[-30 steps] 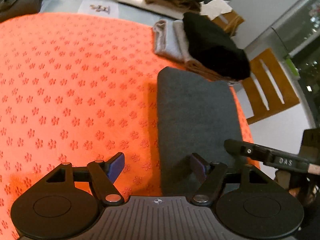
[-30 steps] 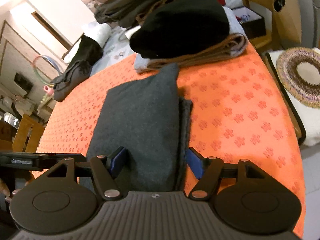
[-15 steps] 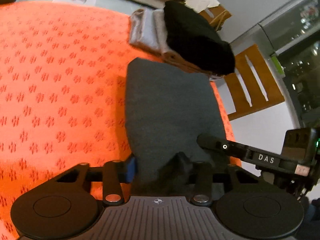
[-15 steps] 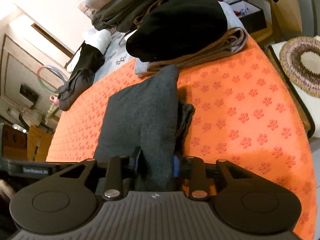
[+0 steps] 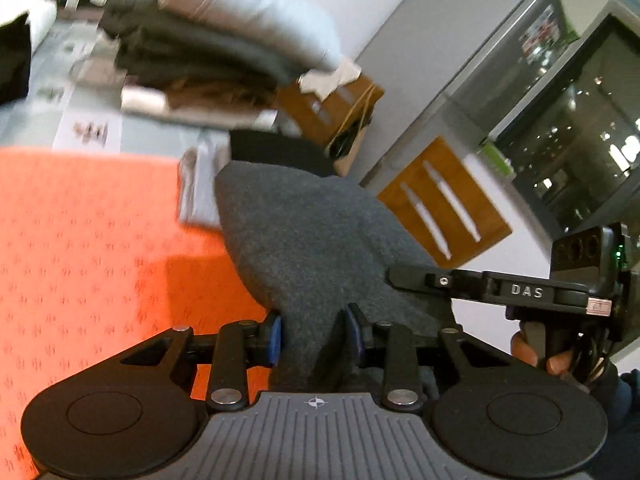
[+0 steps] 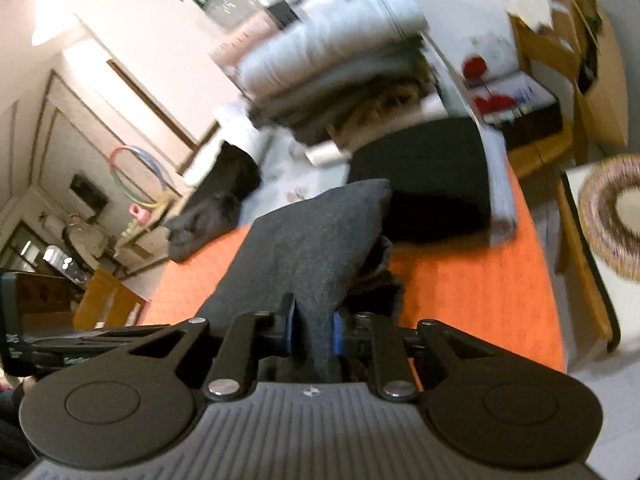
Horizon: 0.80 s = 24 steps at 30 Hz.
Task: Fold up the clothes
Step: 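Lift the folded garment with both grippers and carry it toward the clothes stack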
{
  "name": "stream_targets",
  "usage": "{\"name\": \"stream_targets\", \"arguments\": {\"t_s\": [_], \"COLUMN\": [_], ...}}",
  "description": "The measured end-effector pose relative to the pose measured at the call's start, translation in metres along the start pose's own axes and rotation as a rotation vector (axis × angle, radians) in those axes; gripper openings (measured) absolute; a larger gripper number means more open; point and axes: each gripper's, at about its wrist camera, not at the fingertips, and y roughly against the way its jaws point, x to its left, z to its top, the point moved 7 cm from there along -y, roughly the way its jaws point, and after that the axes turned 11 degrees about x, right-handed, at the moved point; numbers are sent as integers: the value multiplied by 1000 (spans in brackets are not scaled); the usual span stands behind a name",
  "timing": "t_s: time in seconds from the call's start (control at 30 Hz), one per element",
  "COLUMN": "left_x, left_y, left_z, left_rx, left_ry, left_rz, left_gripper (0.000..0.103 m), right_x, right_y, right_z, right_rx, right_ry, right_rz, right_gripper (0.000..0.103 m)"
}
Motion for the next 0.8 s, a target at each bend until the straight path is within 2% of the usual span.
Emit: {"name": "stream_targets", "arguments": {"t_s": [0.23, 0.43, 0.57, 0.8], "left_x": [-34, -48, -46, -12], "left_y": [21, 6, -18, -60], "left_z": [46, 96, 122, 143], "left_rx": [-74, -112, -115, -97], "left_ry": [-55, -120, -123, -74], "left_rz": [-28, -25, -21, 4], "left_gripper": [35, 35, 35, 35], "right_x": [11, -7, -30, -74], "right_y": [43, 61, 52, 5], "right_z": [47, 90, 117, 154], "right_rx": [-73, -150, -161, -114], "right_ry": [23, 25, 35, 3], "right_rz": [32, 18, -17, 8], "right_gripper": [20, 20, 20, 21]}}
